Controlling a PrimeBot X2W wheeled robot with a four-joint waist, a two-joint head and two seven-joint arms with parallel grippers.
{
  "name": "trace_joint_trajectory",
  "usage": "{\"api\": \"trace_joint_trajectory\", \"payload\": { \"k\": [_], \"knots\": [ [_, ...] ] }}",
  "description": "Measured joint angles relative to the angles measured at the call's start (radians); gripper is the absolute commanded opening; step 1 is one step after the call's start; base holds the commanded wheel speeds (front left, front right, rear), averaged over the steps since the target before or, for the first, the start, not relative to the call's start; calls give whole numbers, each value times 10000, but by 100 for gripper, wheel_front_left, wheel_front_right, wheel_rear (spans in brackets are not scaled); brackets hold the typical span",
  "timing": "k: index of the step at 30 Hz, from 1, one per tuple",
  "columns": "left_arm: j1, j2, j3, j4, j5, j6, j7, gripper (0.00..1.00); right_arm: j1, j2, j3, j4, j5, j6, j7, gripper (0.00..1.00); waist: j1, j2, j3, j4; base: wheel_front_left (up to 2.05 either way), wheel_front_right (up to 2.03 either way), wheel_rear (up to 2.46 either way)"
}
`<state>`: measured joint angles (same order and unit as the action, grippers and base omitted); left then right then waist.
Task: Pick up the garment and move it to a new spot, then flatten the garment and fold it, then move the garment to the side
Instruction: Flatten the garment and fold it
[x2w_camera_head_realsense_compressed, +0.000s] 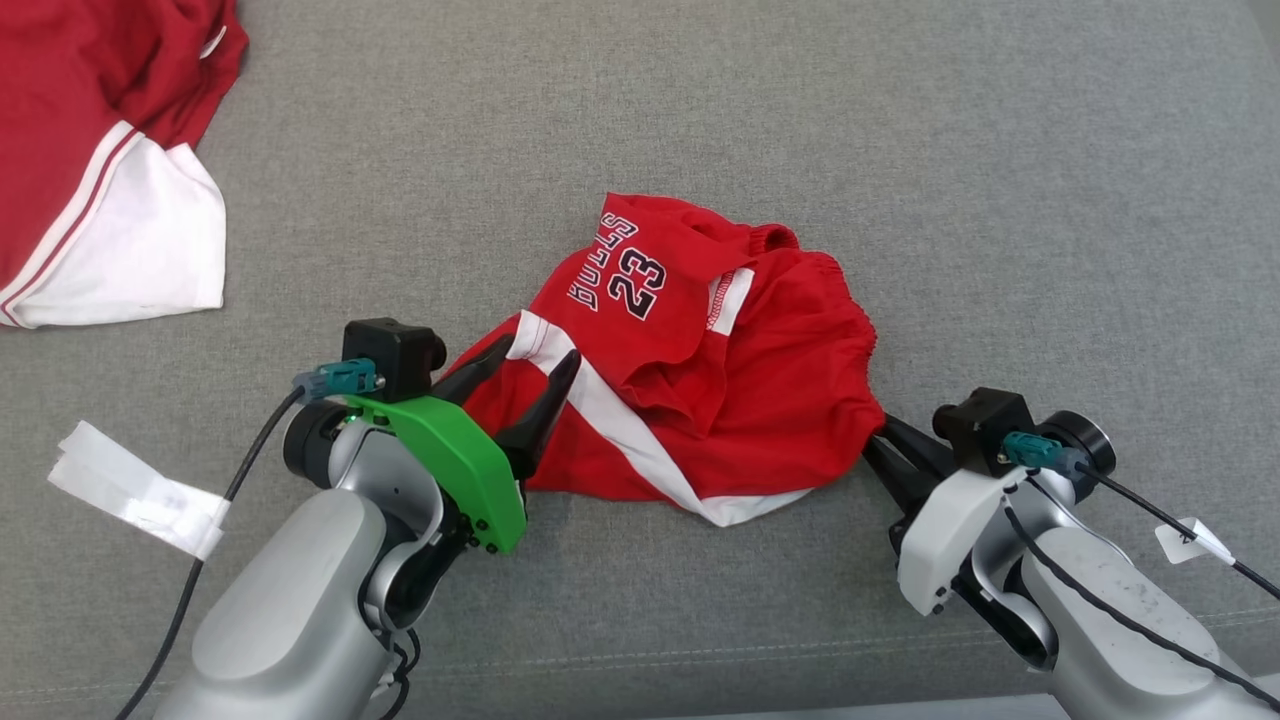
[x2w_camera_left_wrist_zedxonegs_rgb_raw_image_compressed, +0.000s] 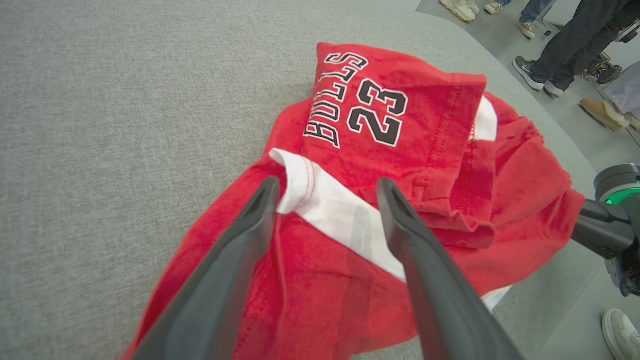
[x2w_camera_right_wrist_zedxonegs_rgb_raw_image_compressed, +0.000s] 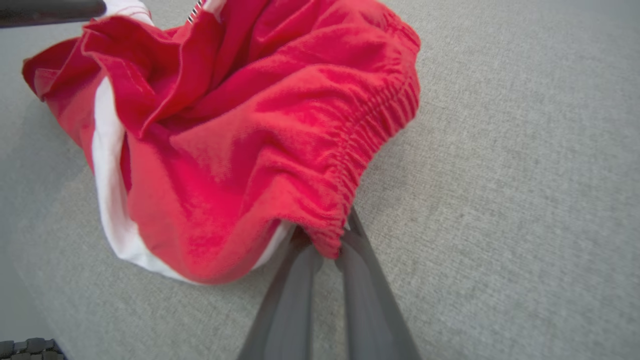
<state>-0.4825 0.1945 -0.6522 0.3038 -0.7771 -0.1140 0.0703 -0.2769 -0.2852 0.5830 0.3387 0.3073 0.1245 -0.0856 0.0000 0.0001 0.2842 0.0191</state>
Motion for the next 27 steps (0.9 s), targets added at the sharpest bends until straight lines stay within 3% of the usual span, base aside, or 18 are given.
{"api": "trace_joint_trajectory", "payload": {
  "k": [11, 14, 15, 16, 17, 18, 19, 27],
  "knots": [
    [-33, 35, -38, 151, -13, -6, -8, 100, 2, 6, 136, -84, 25, 0, 88, 0, 0, 0, -7, -113, 0, 0, 0],
    [-163, 25, -79, 174, -13, -8, -8, 92, 4, -13, 121, -94, 42, 0, 88, 0, 0, 0, -13, -163, 0, 0, 0],
    [-209, 25, -81, 190, -13, -15, -8, 78, 4, -12, 121, -94, 54, 0, 88, 0, 0, 0, -14, -175, 0, 0, 0],
    [-248, 27, -86, 222, -13, -15, -8, 50, 4, -6, 125, -100, 81, 0, 90, 0, 0, 0, -16, -187, 0, 0, 0],
    [-275, 29, -94, 268, -13, -15, -8, 35, 4, -4, 125, -105, 105, 0, 94, 0, 0, 0, -18, -201, 0, 0, 0],
    [-290, 27, -107, 324, -13, -15, -8, 4, 4, -4, 125, -107, 107, 0, 121, 0, 0, 0, -19, -213, 0, 0, 0],
    [-292, 25, -123, 380, -15, -17, -8, 0, 5, -6, 125, -111, 107, 0, 121, 0, 0, 0, -21, -224, 0, 0, 0],
    [-291, 23, -180, 571, -92, -84, -25, 0, 28, -79, 75, -130, 113, 0, 130, 0, 0, 0, -92, -256, 0, 0, 0]
  ]
}}
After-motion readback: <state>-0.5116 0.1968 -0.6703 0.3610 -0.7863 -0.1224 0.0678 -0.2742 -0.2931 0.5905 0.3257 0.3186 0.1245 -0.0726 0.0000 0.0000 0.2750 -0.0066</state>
